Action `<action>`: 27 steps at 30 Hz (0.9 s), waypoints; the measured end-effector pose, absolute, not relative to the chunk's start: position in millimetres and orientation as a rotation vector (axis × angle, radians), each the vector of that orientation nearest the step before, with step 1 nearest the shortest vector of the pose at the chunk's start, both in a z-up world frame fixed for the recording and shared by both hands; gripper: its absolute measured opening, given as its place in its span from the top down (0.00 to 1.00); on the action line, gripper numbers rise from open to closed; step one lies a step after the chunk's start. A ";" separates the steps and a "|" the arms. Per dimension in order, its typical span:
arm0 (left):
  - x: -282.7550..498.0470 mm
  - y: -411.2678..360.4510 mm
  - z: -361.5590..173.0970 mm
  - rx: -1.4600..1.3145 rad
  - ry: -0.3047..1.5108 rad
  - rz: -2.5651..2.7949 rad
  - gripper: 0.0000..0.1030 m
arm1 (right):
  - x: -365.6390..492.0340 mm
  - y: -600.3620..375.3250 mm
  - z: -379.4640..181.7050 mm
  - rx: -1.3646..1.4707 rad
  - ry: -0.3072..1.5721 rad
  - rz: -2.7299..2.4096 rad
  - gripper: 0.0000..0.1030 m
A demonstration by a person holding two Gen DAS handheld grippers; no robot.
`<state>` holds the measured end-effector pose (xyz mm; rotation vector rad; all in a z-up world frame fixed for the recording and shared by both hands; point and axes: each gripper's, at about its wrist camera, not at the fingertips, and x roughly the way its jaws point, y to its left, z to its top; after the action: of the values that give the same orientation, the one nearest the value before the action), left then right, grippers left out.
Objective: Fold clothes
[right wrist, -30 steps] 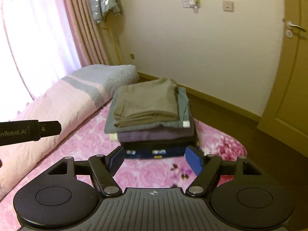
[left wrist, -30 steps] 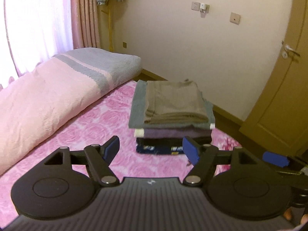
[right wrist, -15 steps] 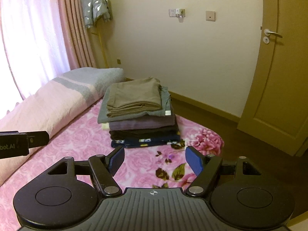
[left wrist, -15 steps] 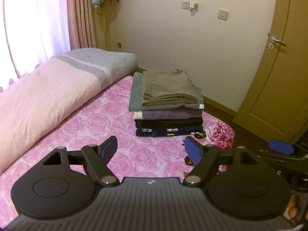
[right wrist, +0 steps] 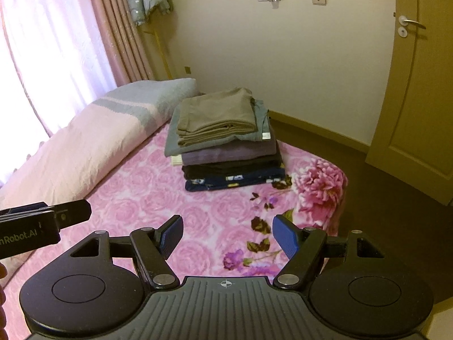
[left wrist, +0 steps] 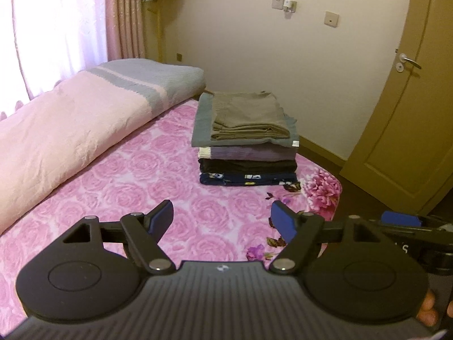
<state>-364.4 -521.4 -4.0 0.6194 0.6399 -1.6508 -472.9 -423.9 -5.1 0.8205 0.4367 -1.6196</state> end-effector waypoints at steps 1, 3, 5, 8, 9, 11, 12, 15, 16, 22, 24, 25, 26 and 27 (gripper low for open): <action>-365.6 -521.7 -6.1 0.626 0.647 -1.646 0.29 | -472.5 -424.5 -5.2 0.824 0.447 -1.619 0.29; -368.9 -522.4 -11.1 0.642 0.658 -1.636 0.29 | -472.0 -425.8 -7.9 0.831 0.477 -1.614 0.29; -372.8 -524.3 -16.6 0.653 0.676 -1.626 0.29 | -472.2 -426.8 -11.5 0.838 0.505 -1.606 0.29; -378.1 -527.3 -22.7 0.666 0.700 -1.613 0.29 | -476.4 -428.0 -18.1 0.855 0.531 -1.594 0.29; -380.3 -528.3 -24.0 0.669 0.704 -1.611 0.29 | -478.8 -428.6 -20.4 0.862 0.538 -1.591 0.29; -385.1 -530.5 -26.6 0.674 0.712 -1.606 0.29 | -484.0 -430.0 -24.4 0.875 0.552 -1.587 0.29; -387.9 -531.9 -27.9 0.676 0.715 -1.603 0.29 | -487.0 -431.1 -26.1 0.881 0.558 -1.587 0.29; -395.5 -536.4 -31.5 0.682 0.724 -1.592 0.29 | -496.1 -436.1 -29.6 0.896 0.575 -1.583 0.29; -397.4 -538.3 -32.4 0.683 0.725 -1.586 0.29 | -499.0 -438.1 -30.5 0.898 0.578 -1.582 0.29; -408.8 -552.7 -37.4 0.690 0.734 -1.552 0.29 | -516.9 -451.5 -33.1 0.910 0.585 -1.574 0.29; -412.7 -557.5 -39.1 0.695 0.736 -1.545 0.29 | -522.1 -456.5 -34.9 0.918 0.587 -1.567 0.29; -414.6 -559.8 -39.7 0.697 0.736 -1.542 0.29 | -524.5 -459.1 -36.1 0.922 0.590 -1.563 0.29; -416.4 -561.9 -40.3 0.698 0.737 -1.539 0.29 | -526.7 -461.7 -37.3 0.926 0.592 -1.559 0.29; -418.3 -564.2 -41.1 0.700 0.738 -1.536 0.29 | -528.5 -464.5 -38.7 0.929 0.595 -1.555 0.29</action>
<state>-418.3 -564.2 -41.1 0.6997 0.7381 -1.5364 -528.5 -464.5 -38.7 0.9294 0.5954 -1.5548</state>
